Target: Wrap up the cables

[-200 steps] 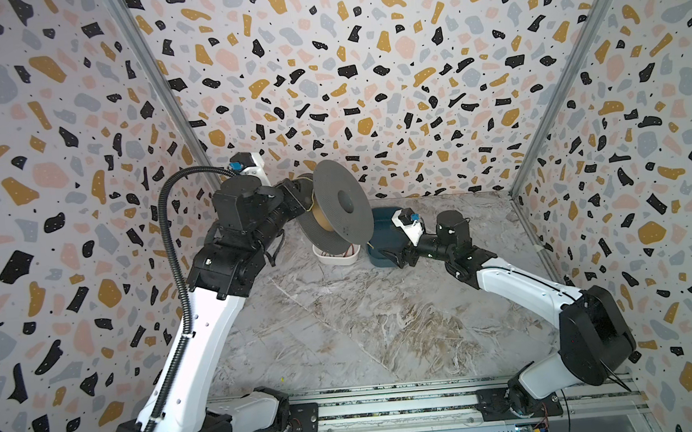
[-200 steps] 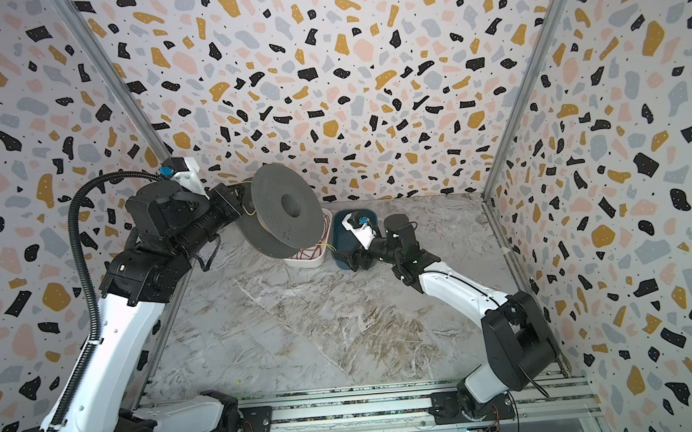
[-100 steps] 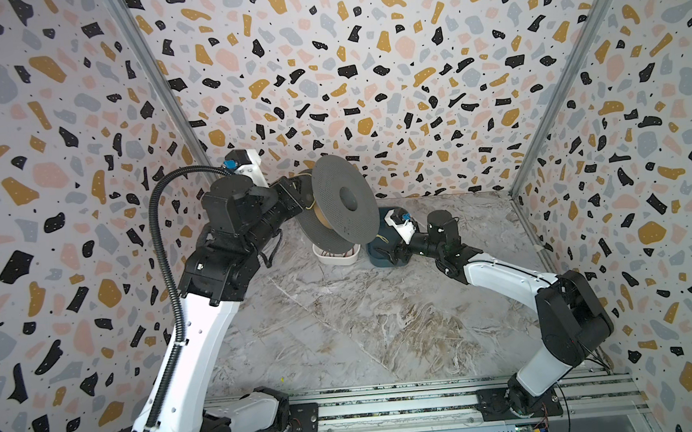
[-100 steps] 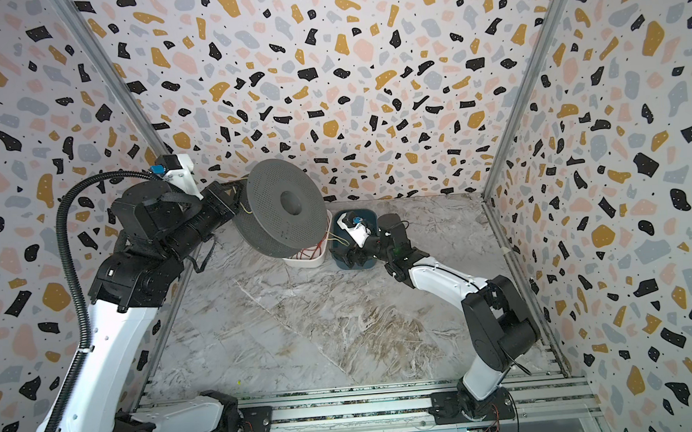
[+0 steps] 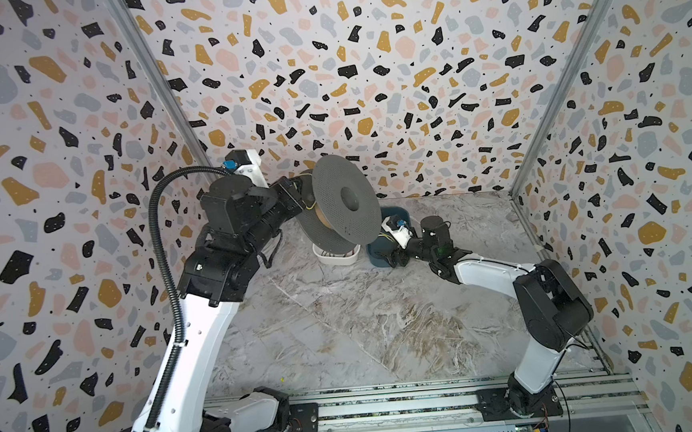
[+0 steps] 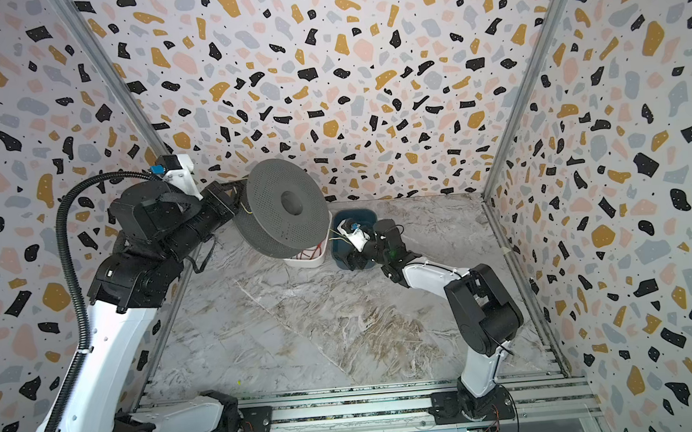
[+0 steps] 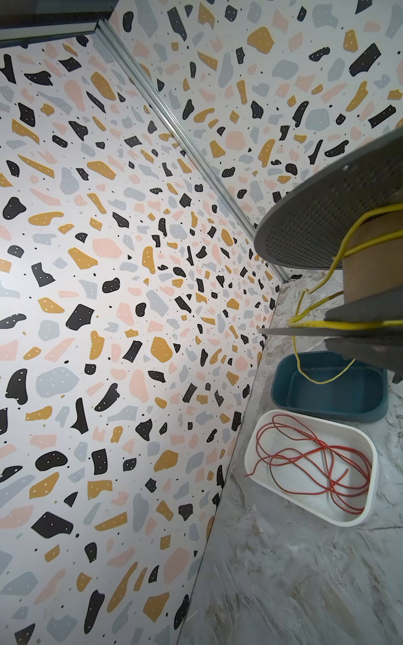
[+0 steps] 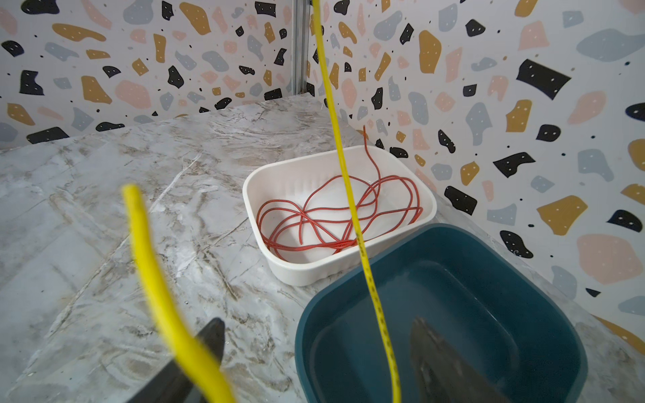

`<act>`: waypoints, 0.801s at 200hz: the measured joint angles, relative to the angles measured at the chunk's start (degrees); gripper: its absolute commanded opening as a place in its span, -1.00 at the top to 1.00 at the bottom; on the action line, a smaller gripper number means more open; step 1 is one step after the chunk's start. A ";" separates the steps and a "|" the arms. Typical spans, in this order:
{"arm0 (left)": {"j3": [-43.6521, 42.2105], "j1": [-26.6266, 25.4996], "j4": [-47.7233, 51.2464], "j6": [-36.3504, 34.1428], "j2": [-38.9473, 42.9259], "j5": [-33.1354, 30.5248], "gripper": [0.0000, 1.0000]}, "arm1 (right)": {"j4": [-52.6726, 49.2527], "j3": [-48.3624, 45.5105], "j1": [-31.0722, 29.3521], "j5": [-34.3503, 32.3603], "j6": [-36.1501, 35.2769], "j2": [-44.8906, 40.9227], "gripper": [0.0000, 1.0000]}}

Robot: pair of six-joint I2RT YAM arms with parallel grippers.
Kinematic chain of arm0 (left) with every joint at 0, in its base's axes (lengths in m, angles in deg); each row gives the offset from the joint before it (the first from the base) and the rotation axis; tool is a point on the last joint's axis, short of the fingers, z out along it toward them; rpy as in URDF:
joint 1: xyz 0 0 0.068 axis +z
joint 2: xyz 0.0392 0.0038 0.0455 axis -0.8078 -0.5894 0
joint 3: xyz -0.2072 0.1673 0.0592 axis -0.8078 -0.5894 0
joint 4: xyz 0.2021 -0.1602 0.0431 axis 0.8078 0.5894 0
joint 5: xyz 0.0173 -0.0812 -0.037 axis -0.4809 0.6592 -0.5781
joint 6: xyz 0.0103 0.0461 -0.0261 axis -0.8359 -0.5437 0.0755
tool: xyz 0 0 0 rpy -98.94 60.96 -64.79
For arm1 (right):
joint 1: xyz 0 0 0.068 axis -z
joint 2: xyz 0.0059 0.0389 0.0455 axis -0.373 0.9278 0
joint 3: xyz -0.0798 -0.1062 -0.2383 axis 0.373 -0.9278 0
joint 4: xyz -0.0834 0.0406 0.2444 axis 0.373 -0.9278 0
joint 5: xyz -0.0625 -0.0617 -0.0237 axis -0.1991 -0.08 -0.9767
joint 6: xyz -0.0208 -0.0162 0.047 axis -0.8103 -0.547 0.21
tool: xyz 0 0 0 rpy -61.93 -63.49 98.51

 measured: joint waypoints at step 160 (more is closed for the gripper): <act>0.07 0.00 -0.02 0.24 1.38 0.46 1.00 | 3.08 2.14 0.00 -2.69 -1.03 2.56 0.29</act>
